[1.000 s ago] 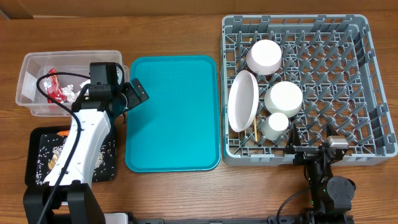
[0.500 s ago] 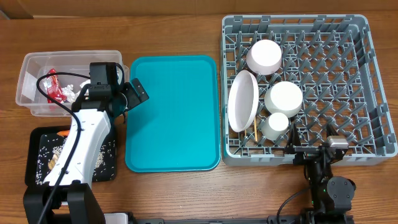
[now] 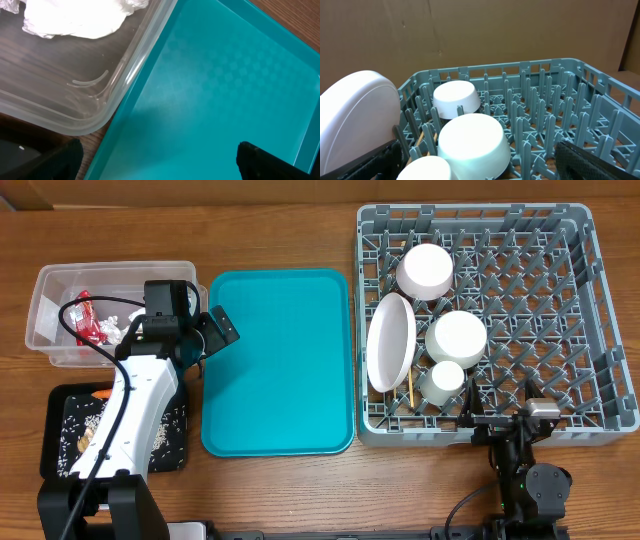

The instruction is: Sort waste into correct bins and load items into the dishwasher

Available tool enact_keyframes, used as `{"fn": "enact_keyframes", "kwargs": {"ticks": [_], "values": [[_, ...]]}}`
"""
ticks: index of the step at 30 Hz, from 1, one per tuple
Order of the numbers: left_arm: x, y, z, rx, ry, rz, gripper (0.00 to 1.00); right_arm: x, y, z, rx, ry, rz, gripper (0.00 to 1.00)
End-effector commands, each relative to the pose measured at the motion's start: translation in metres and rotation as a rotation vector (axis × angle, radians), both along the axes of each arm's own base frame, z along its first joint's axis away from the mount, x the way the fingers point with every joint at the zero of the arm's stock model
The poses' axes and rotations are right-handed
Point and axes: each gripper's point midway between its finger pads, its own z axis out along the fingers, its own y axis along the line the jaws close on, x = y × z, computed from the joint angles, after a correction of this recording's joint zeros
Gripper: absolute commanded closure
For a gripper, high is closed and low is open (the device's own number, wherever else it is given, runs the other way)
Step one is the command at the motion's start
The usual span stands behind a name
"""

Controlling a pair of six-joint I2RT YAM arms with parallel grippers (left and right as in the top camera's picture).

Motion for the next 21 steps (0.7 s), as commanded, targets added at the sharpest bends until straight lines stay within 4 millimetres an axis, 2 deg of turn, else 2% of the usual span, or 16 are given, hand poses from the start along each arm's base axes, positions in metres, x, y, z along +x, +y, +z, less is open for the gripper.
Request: {"fn": "enact_keyframes", "kwargs": {"ticks": [1,12,17,21], "values": [[0.005,0.001,0.006,0.02,-0.014,-0.014,0.0,0.0,0.001,-0.002,-0.004,-0.005,0.007,0.0],[0.003,0.001,0.032,0.021,-0.088,-0.012,0.0,0.0,0.001,-0.002,-0.004,-0.005,0.007,0.0],[-0.014,0.001,0.053,0.023,-0.156,-0.012,0.0,0.0,0.002,-0.002,-0.004,-0.005,0.007,0.0],[-0.038,0.0,0.054,0.024,-0.178,-0.011,0.0,0.0,0.001,-0.002,-0.004,-0.005,0.007,0.0]]}}
